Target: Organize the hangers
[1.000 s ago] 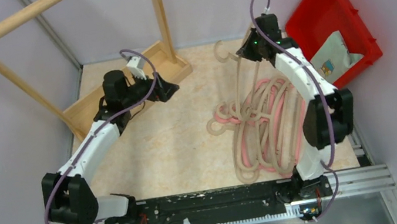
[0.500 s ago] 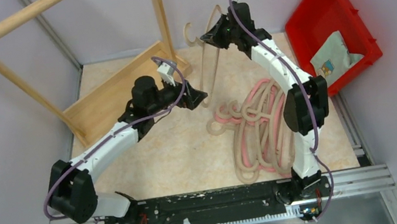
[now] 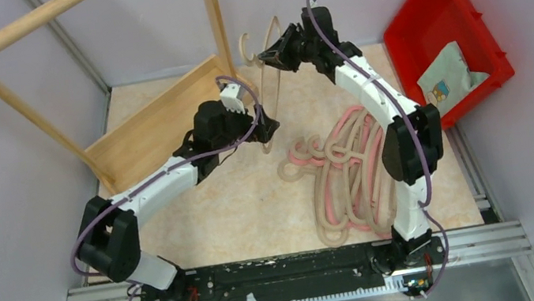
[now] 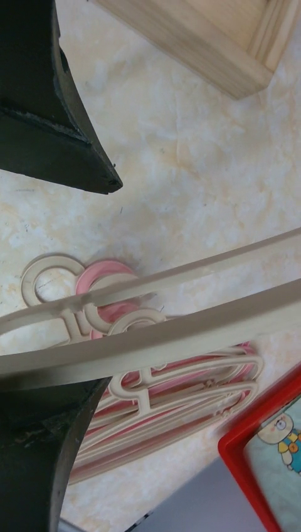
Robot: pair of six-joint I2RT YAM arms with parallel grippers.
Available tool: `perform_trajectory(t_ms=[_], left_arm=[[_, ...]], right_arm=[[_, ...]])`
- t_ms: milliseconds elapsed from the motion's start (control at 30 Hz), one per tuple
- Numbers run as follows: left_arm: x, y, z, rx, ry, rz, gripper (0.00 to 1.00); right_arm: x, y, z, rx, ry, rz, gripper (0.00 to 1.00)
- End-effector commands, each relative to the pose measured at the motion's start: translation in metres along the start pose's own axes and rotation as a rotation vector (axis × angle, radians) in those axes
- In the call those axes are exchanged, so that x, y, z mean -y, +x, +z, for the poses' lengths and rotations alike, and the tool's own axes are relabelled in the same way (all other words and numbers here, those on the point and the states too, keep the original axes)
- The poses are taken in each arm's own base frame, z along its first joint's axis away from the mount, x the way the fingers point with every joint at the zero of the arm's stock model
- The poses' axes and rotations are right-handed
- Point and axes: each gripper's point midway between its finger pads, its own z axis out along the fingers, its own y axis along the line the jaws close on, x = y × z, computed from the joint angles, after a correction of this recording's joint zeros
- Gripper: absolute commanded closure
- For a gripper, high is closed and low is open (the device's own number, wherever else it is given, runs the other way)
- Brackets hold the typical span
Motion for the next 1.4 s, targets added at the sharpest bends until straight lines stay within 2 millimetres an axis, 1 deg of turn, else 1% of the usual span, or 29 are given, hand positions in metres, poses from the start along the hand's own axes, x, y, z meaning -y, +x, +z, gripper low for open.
perform_trajectory(t_ms=[0,33,100,200,267,333,367,467,500,533,567,600,633,700,833,900,967,1000,1100,1133,1167,1200,1233,1300,1333,1367], left_arm=[[-0.017,-0.017,0.009,0.027,-0.111,0.036,0.04],[-0.019,-0.017,0.010,0.021,-0.122,0.035,0.08],[-0.021,-0.017,0.012,0.019,-0.132,0.037,0.22],[-0.020,-0.017,0.014,0.014,-0.124,0.041,0.56],[-0.019,-0.014,0.015,0.003,-0.116,0.031,0.75],[-0.019,-0.011,0.015,-0.004,-0.118,0.016,0.97],[-0.020,-0.011,0.014,-0.004,-0.125,0.008,1.00],[-0.030,-0.014,0.006,0.012,-0.195,-0.006,1.00],[-0.037,-0.016,0.001,0.019,-0.243,-0.014,1.00],[-0.047,-0.021,-0.005,0.034,-0.305,-0.014,1.00],[-0.052,-0.025,-0.012,0.044,-0.344,-0.008,1.00],[-0.058,-0.030,-0.019,0.055,-0.387,0.002,1.00],[-0.063,-0.036,-0.027,0.070,-0.429,0.013,1.00],[-0.073,-0.047,-0.043,0.092,-0.507,0.033,1.00],[-0.085,-0.071,-0.077,0.124,-0.641,0.068,1.00],[-0.094,-0.080,-0.094,0.116,-0.737,0.065,1.00],[-0.098,-0.085,-0.105,0.089,-0.786,0.059,1.00],[-0.099,-0.085,-0.109,0.074,-0.808,0.052,1.00],[-0.098,-0.087,-0.126,0.063,-0.846,0.014,1.00],[-0.096,-0.086,-0.130,0.067,-0.844,-0.007,1.00],[-0.094,-0.080,-0.134,0.063,-0.824,-0.019,1.00],[-0.087,-0.082,-0.135,0.080,-0.775,-0.014,1.00],[-0.085,-0.070,-0.137,0.075,-0.735,0.005,1.00],[-0.075,-0.062,-0.141,0.119,-0.632,0.050,1.00],[-0.069,-0.064,-0.146,0.165,-0.585,0.061,1.00],[-0.067,-0.064,-0.157,0.196,-0.574,0.059,1.00]], right_arm=[[-0.058,0.001,-0.045,0.006,-0.149,-0.031,1.00],[-0.058,0.004,-0.047,-0.008,-0.146,-0.031,1.00],[-0.054,0.010,-0.050,-0.026,-0.139,-0.028,1.00],[-0.046,0.015,-0.052,-0.030,-0.128,-0.019,1.00],[-0.043,0.018,-0.050,-0.043,-0.128,-0.013,1.00],[-0.043,0.019,-0.048,-0.053,-0.132,-0.010,1.00],[-0.042,0.019,-0.047,-0.054,-0.132,-0.010,1.00],[-0.038,0.017,-0.046,-0.061,-0.121,-0.011,1.00],[-0.035,0.017,-0.047,-0.063,-0.108,-0.012,0.90],[-0.028,0.015,-0.048,-0.062,-0.085,-0.011,0.77],[-0.022,0.012,-0.050,-0.056,-0.060,-0.017,0.66],[-0.012,0.010,-0.053,-0.053,-0.019,-0.020,0.49],[-0.002,0.004,-0.057,-0.040,0.020,-0.031,0.41],[0.021,-0.005,-0.067,-0.018,0.103,-0.061,0.33],[0.069,-0.030,-0.097,0.052,0.263,-0.095,0.31],[0.092,-0.038,-0.113,0.075,0.349,-0.128,0.31],[0.114,-0.039,-0.125,0.079,0.436,-0.162,0.31],[0.113,-0.040,-0.137,0.098,0.454,-0.188,0.31],[0.130,-0.034,-0.148,0.098,0.512,-0.207,0.31],[0.134,-0.032,-0.149,0.096,0.519,-0.207,0.31],[0.137,-0.029,-0.150,0.096,0.519,-0.202,0.31],[0.140,-0.026,-0.149,0.090,0.521,-0.196,0.31],[0.142,-0.024,-0.148,0.086,0.520,-0.190,0.31],[0.148,-0.020,-0.145,0.077,0.521,-0.182,0.31],[0.150,-0.019,-0.144,0.073,0.524,-0.179,0.32],[0.152,-0.018,-0.143,0.070,0.526,-0.178,0.32]])
